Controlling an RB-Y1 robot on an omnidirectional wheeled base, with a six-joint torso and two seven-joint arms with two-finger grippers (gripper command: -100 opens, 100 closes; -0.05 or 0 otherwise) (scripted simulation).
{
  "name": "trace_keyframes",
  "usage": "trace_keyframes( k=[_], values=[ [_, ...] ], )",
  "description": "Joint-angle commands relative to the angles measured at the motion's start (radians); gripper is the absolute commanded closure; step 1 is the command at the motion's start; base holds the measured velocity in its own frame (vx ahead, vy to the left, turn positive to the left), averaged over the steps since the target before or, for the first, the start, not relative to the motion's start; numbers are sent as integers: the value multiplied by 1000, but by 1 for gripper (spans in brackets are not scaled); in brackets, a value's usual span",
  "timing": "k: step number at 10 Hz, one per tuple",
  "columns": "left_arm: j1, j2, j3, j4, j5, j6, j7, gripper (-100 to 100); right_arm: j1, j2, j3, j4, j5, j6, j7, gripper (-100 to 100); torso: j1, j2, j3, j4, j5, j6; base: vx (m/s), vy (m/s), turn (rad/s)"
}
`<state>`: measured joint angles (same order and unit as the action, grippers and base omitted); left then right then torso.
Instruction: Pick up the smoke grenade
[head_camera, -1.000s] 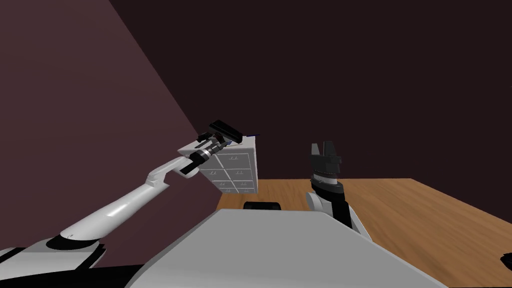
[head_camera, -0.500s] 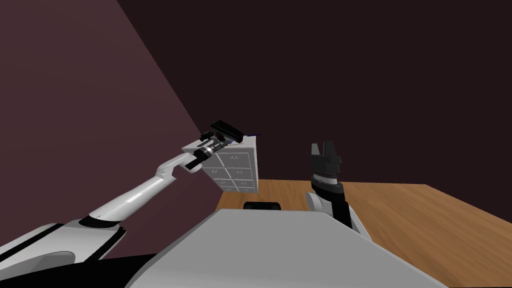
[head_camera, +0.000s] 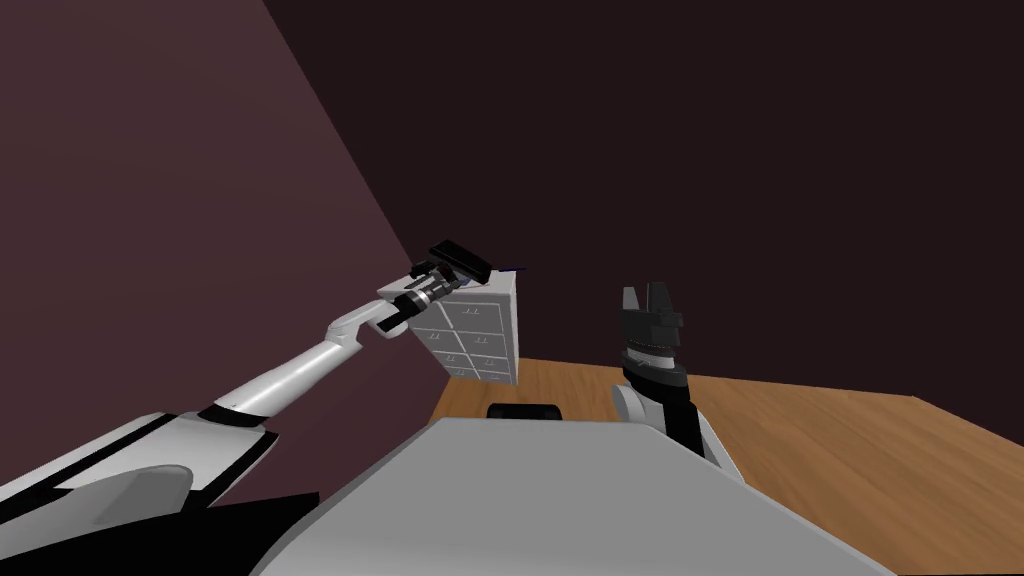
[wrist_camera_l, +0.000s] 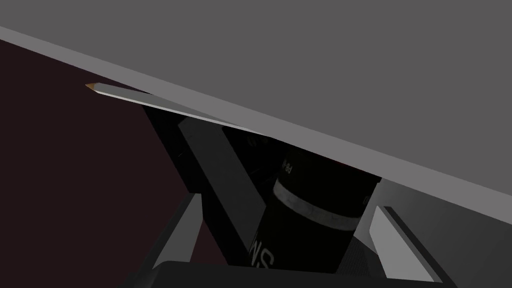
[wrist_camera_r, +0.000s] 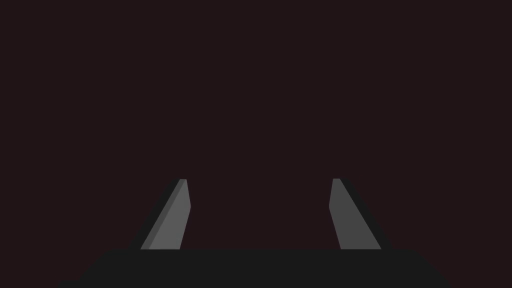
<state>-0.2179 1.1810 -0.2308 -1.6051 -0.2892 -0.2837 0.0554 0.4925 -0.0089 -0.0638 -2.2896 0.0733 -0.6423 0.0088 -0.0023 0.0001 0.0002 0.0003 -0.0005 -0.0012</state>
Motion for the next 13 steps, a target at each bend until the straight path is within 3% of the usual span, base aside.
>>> trace_keyframes(
  k=[1, 2, 3, 4, 5, 7, 8, 9, 11, 12, 13],
  values=[
    [-50, 2, -50, 50, -6, -30, 12, -100, 0, 0, 0, 0, 0, 0, 0, 0, 0, 0, 0, 0, 0, 0, -22, -63, 188],
    [-80, 2, -70, 73, -6, -30, 12, -100, 0, 0, 0, 0, 0, 0, 0, 0, -1, 0, 0, 0, 0, 1, -8, -35, -7],
    [-114, 2, -70, 73, -6, -30, 12, -100, 0, 0, 0, 0, 0, 0, 0, 0, 0, 0, 0, 0, 0, 2, 2, -9, -40],
    [-154, 3, -123, 125, -18, -80, 30, -100, 0, 0, 0, 0, 0, 0, 0, 0, 1, -1, -1, 0, 0, 2, -18, -34, 222],
    [-185, 3, -150, 152, -18, -92, 30, -100, 0, 0, 0, 0, 0, 0, 0, 0, 0, 0, 0, 0, 0, 0, -25, -63, 195],
    [-240, 3, -157, 174, -18, -92, 30, -100, 0, 0, 0, 0, 0, 0, 0, 0, -1, 0, 0, 0, -1, 2, -1, -28, -11],
    [-274, 4, -206, 225, -30, -145, 49, -100, 0, 0, 0, 0, 0, 0, 0, 0, 1, -1, -1, 0, 0, 2, -7, -49, 280],
    [-307, 4, -234, 253, -30, -154, 49, -100, 0, 0, 0, 0, 0, 0, 0, 0, 0, -1, 0, 0, 0, 0, -16, -68, 163],
    [-365, 4, -244, 275, -30, -154, 49, -100, 0, 0, 0, 0, 0, 0, 0, 0, 0, 0, 0, 0, -1, 2, -13, -19, -20],
    [-343, 2, -243, 266, -31, -149, 48, -100, 0, 0, 0, 0, 0, 0, 0, 0, 1, -1, 0, 1, -1, 3, -7, 1, 4],
    [-344, 1, -244, 266, -31, -149, 47, 100, 0, 0, 0, 0, 0, 0, 0, 0, 0, -2, 0, 1, -1, 3, 0, 0, 0]
  ],
)
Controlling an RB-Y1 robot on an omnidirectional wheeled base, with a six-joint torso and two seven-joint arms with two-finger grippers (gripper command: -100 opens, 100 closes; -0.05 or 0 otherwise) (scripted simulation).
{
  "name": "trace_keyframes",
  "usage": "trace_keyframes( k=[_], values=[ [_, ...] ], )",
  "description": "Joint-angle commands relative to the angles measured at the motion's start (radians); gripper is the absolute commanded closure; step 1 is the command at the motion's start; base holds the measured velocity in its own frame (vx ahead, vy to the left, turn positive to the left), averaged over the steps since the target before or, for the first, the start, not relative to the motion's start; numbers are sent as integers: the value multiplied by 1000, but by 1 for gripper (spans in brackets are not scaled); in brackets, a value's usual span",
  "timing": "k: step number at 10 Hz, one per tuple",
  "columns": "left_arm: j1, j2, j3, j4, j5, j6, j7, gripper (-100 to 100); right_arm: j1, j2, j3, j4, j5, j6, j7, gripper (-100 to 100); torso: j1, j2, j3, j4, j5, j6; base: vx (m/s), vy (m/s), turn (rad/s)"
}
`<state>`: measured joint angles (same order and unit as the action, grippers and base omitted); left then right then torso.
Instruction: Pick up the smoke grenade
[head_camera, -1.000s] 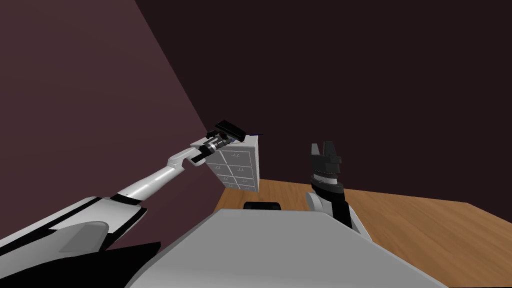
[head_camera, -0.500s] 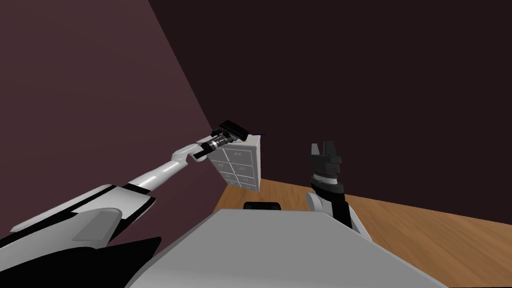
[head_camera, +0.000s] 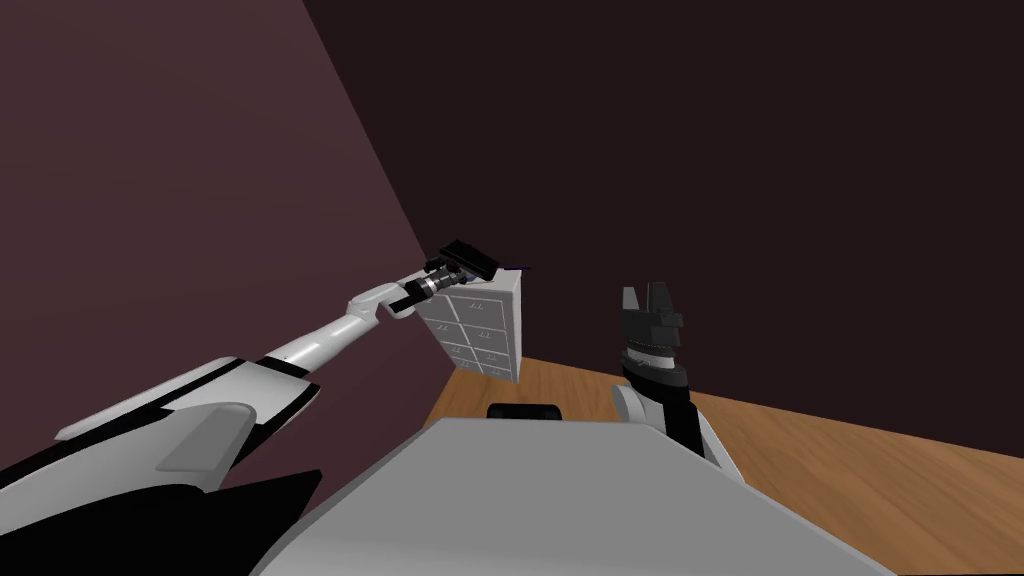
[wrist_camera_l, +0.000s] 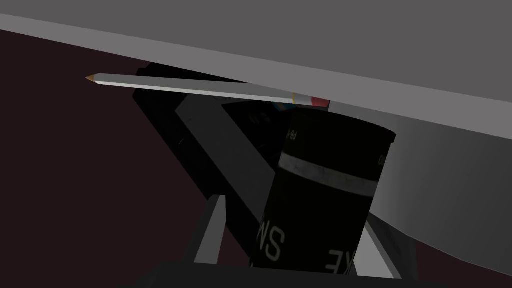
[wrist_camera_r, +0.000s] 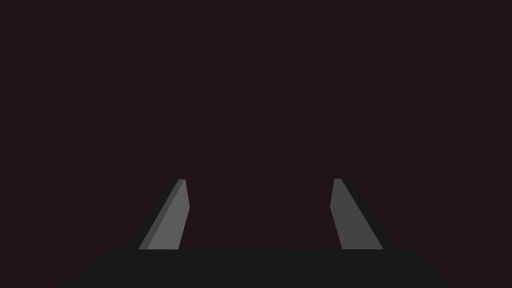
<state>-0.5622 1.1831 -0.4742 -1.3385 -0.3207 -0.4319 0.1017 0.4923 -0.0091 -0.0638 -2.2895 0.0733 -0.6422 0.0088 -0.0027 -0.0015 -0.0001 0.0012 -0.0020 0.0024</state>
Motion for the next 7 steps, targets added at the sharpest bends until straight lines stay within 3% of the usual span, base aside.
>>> trace_keyframes(
  k=[1, 4, 5, 6, 7],
  values=[
    [0, 0, 0, 0, 0, 0, 0, 100, 0, 0, 0, 0, 0, 0, 0, 0, 0, 0, 0, 0, 0, 0, 0, 0, 0],
    [-1, 1, 1, 0, -1, 0, -2, 100, 0, 0, 0, 0, 0, 0, 0, 0, 0, -1, -1, -1, 0, 0, 0, 0, 0],
    [-1, 1, 1, 0, -1, 0, -2, 0, 0, 0, 0, 0, 0, 0, 0, 0, 0, -1, -1, -1, 0, 0, 0, 0, 0],
    [49, 1, 50, -50, 13, 50, -16, 100, 0, 0, 0, 0, 0, 0, 0, 0, 0, -2, -1, -1, 0, 0, 21, 59, -263],
    [76, 1, 74, -71, 13, 56, -16, 100, 0, 0, 0, 0, 0, 0, 0, 0, 2, -4, -2, -1, 0, 4, 14, 77, -174]
  ],
)
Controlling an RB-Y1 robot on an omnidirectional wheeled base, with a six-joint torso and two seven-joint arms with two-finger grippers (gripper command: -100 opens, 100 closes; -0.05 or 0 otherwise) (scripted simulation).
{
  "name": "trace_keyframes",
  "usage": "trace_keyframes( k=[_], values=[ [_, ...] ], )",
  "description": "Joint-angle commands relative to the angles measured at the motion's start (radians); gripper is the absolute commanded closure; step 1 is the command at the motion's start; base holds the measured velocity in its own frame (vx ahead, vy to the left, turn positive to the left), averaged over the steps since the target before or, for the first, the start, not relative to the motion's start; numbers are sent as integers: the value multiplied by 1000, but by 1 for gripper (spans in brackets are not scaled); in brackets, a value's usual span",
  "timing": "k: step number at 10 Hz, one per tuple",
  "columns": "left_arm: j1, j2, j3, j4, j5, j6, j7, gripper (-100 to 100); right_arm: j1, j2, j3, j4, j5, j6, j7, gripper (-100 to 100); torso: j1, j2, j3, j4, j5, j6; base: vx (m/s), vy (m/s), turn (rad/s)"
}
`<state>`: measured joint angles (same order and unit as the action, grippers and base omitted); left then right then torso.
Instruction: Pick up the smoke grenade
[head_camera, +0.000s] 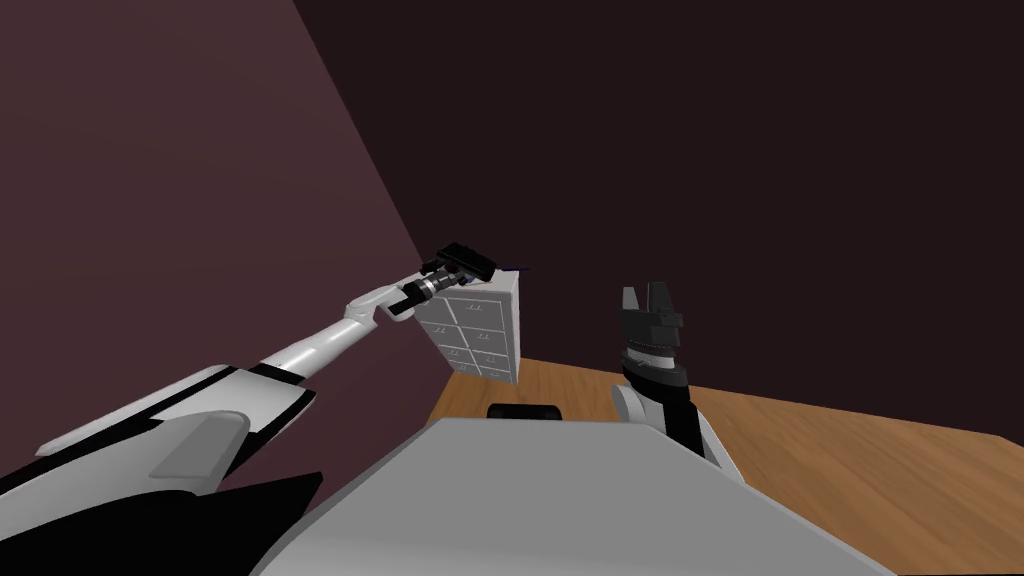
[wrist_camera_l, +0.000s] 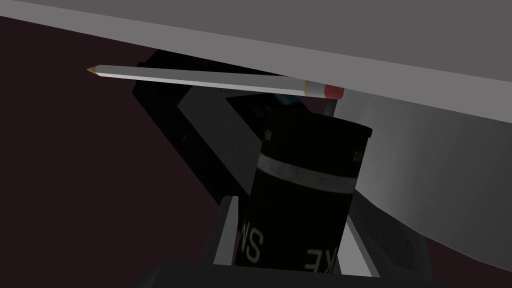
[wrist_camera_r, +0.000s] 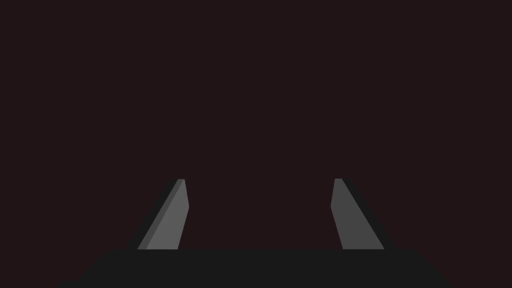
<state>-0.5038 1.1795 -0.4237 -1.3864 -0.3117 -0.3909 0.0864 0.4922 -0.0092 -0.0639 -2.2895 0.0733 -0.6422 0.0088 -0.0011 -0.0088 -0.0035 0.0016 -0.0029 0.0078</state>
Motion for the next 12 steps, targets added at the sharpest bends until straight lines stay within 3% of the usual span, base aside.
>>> trace_keyframes(
  k=[1, 2, 3, 4, 5, 6, 7, 9, 10, 12],
  values=[
    [43, 5, 36, -45, 4, 15, -1, 100, 0, 0, 0, 0, 0, 0, 0, 0, 0, 0, 0, 0, 0, 0, 13, 38, -16],
    [77, 3, 72, -80, 16, 62, -19, 100, 0, 0, 0, 0, 0, 0, 0, 0, -2, -1, 0, 0, 0, -1, 22, 58, -252],
    [112, 3, 103, -113, 16, 77, -19, 100, 0, 0, 0, 0, 0, 0, 0, 0, -2, -2, -1, 0, -1, 2, 11, 77, -140],
    [140, 3, 123, -138, 16, 77, -19, 100, 0, 0, 0, 0, 0, 0, 0, 0, -2, -6, -2, 1, -2, 2, 11, 35, 1],
    [165, 3, 123, -146, 16, 77, -19, 100, 0, 0, 0, 0, 0, 0, 0, 0, -3, -6, -3, 1, -2, 1, 12, 0, 34],
    [201, 2, 171, -194, 28, 127, -37, 100, 0, 0, 0, 0, 0, 0, 0, 0, -5, -7, -3, 0, -3, 2, 11, 36, -297],
    [233, 2, 198, -221, 28, 139, -37, 100, 0, 0, 0, 0, 0, 0, 0, 0, -5, -8, -4, 0, -3, 5, 16, 62, -180],
    [287, 2, 210, -247, 28, 139, -37, 100, 0, 0, 0, 0, 0, 0, 0, 0, -4, -8, -4, 0, -2, 1, 13, 23, 44],
    [287, 2, 210, -247, 28, 139, -37, 100, 0, 0, 0, 0, 0, 0, 0, 0, -5, -8, -4, 0, -2, 1, 0, 0, 0],
    [369, 0, 292, -317, 40, 201, -55, 100, 0, 0, 0, 0, 0, 0, 0, 0, -5, -8, -4, 1, -4, 5, 10, 62, -243]
  ],
)
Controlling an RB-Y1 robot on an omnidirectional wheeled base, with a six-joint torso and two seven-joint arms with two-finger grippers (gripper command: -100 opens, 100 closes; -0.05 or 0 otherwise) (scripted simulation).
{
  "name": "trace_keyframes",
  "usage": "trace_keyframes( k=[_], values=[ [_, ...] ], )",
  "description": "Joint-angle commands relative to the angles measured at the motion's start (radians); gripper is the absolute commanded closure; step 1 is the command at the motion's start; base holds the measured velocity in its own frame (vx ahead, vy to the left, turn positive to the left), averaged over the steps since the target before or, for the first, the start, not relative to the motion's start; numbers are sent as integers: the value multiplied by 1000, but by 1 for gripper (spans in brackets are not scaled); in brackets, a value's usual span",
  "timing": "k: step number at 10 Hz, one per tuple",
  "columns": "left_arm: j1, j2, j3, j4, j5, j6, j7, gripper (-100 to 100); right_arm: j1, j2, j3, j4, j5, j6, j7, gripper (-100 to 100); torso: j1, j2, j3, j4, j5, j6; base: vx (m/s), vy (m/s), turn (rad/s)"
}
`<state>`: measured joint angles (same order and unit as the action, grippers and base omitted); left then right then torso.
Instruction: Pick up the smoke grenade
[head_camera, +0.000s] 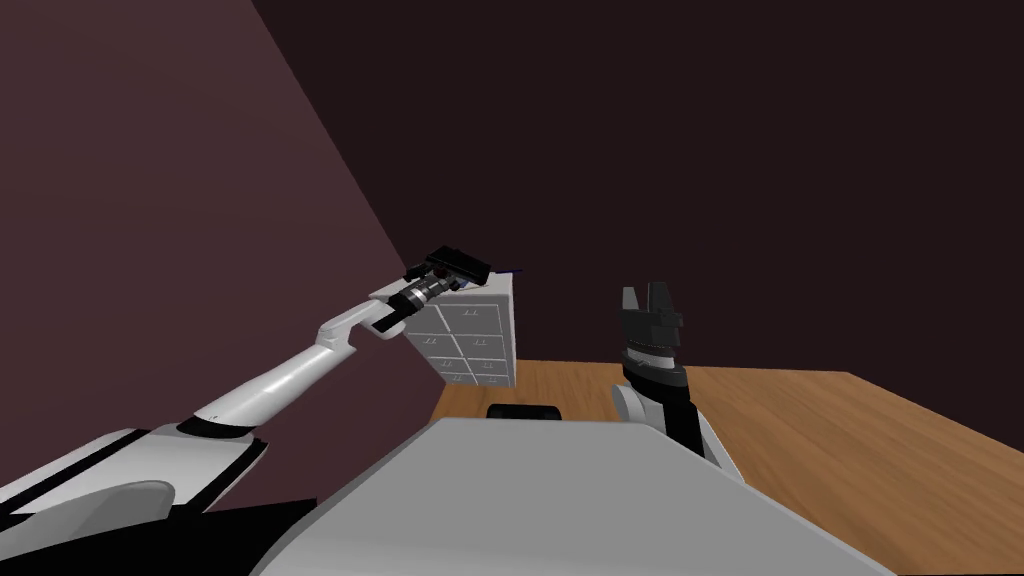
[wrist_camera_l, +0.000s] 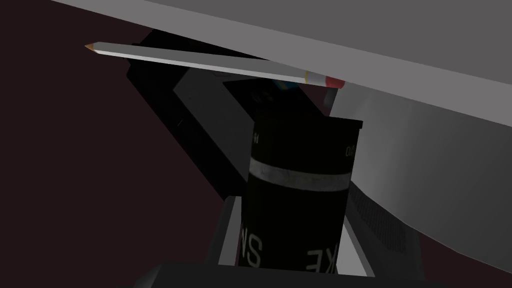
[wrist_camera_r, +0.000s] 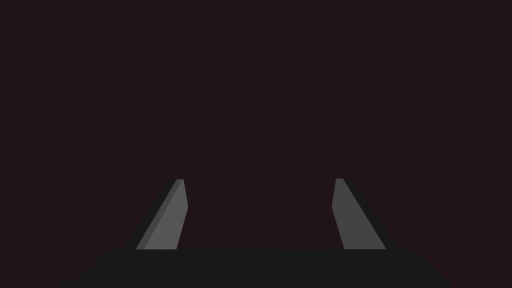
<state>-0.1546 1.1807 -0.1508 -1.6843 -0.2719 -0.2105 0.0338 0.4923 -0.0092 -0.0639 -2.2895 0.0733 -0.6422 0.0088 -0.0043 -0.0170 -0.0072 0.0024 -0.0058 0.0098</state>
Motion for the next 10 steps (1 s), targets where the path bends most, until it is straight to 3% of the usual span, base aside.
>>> trace_keyframes(
  k=[1, 2, 3, 4, 6, 7, 8, 10],
  values=[
    [50, -1, 25, -50, 1, 21, -3, 100, 0, 0, 0, 0, 0, 0, 0, 0, 0, 0, 0, 0, 0, 0, 9, 41, 40],
    [60, -1, 25, -50, 1, 21, -3, 100, 0, 0, 0, 0, 0, 0, 0, 0, -1, 1, 0, 0, 0, -1, 3, 4, 46],
    [103, -3, 75, -97, 13, 69, -21, 100, 0, 0, 0, 0, 0, 0, 0, 0, -3, 1, 1, 0, 0, -1, 7, 40, -251],
    [127, -3, 96, -117, 13, 83, -21, 100, 0, 0, 0, 0, 0, 0, 0, 0, -2, 0, 0, 0, -1, 2, 4, 68, -187],
    [182, -3, 112, -151, 13, 83, -21, 100, 0, 0, 0, 0, 0, 0, 0, 0, -2, 2, 1, 1, -1, -1, 7, 23, 19],
    [218, -4, 161, -198, 25, 134, -39, 100, 0, 0, 0, 0, 0, 0, 0, 0, -3, 2, 1, 0, -1, -1, -4, 52, -211],
    [248, -4, 186, -226, 25, 145, -39, 100, 0, 0, 0, 0, 0, 0, 0, 0, -2, 2, 1, 1, -2, 1, 3, 69, -211],
    [304, -4, 199, -252, 25, 145, -39, 100, 0, 0, 0, 0, 0, 0, 0, 0, -3, 2, 1, 1, -2, -1, 12, 22, 10]
  ],
)
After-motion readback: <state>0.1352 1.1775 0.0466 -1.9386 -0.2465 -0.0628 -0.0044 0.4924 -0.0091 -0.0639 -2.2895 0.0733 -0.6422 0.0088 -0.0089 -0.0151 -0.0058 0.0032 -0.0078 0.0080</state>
